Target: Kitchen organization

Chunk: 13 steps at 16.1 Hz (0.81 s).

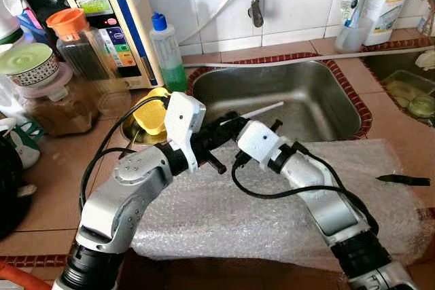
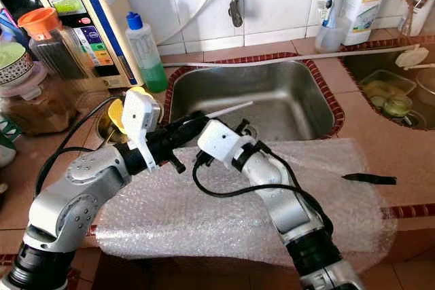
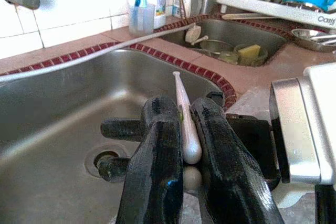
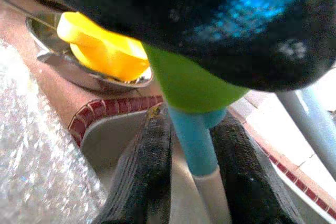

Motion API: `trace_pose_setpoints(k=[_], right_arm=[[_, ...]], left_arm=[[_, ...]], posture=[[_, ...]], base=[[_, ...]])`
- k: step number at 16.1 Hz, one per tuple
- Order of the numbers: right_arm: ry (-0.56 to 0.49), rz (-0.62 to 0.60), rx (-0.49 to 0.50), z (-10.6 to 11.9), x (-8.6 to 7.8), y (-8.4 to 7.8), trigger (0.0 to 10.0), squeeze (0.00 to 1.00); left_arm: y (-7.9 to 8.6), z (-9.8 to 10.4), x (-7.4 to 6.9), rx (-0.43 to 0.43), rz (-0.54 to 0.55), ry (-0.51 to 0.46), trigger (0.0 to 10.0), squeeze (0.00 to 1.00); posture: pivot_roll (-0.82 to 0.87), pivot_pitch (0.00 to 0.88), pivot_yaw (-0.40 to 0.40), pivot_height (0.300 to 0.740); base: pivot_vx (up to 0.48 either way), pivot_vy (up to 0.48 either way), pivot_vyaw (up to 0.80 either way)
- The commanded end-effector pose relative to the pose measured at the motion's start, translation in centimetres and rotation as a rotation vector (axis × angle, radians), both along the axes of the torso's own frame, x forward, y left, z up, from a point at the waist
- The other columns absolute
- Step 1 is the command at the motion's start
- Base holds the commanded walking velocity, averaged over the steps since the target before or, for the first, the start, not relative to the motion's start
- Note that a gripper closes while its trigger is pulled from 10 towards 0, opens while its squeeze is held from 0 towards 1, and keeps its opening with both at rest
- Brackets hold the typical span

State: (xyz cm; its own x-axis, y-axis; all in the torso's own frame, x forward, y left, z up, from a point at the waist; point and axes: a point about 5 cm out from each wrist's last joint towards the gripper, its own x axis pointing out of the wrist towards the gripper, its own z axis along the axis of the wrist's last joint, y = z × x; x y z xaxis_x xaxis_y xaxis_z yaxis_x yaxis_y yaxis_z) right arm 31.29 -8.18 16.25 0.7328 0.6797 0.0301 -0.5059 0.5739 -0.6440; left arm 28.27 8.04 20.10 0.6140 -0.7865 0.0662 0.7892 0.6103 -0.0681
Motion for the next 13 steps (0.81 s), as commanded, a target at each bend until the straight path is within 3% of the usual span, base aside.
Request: trace_pose_setpoints(k=[1,5,6,7,8,11,12,13], right_arm=[[-0.02,0.044,-0.005,0.2,-1.0,1.5,10.0,0.0],[-0.01,0.0,-0.017,-0.1,-1.3,1.3,10.0,0.0],[0.004,-0.02,-0.013,-0.3,-1.2,1.1,0.0,0.0],[0.013,-0.032,-0.012,-0.4,-1.2,1.0,0.0,0.0],[0.014,-0.042,-0.018,-0.5,-1.1,0.9,0.0,0.0],[0.016,-0.058,-0.023,-0.5,-1.0,0.5,0.0,0.0],[0.015,-0.064,-0.024,-0.4,-0.9,0.4,0.0,0.0],[0.015,-0.069,-0.025,-0.4,-0.9,0.3,0.0,0.0]], left_arm=[[1.0,0.5,0.7,0.006,0.084,-0.036,4.4,0.0],[1.1,0.5,0.8,0.007,0.098,-0.043,4.4,0.0],[1.1,0.5,0.9,0.008,0.099,-0.045,4.9,0.0],[1.0,0.6,0.9,0.008,0.097,-0.046,8.5,0.0],[1.0,0.5,0.9,0.01,0.096,-0.046,10.0,0.0],[0.9,0.4,0.9,0.01,0.087,-0.037,10.0,0.0],[0.9,0.3,0.9,0.009,0.082,-0.034,10.0,0.38],[0.9,0.3,0.9,0.009,0.082,-0.032,10.0,0.53]], posture=[[-0.29,0.084,0.174,0.74],[-0.29,0.08,0.175,0.74],[-0.29,0.079,0.178,0.74],[-0.3,0.078,0.178,0.74],[-0.3,0.079,0.179,0.74],[-0.3,0.08,0.183,0.74],[-0.3,0.08,0.183,0.74],[-0.3,0.08,0.183,0.74]], base=[[0.0,0.0,0.0],[0.0,0.0,0.0],[0.0,0.0,0.0],[0.0,0.0,0.0],[0.0,0.0,0.0],[0.0,0.0,0.0],[0.0,0.0,0.0],[0.0,0.0,0.0]])
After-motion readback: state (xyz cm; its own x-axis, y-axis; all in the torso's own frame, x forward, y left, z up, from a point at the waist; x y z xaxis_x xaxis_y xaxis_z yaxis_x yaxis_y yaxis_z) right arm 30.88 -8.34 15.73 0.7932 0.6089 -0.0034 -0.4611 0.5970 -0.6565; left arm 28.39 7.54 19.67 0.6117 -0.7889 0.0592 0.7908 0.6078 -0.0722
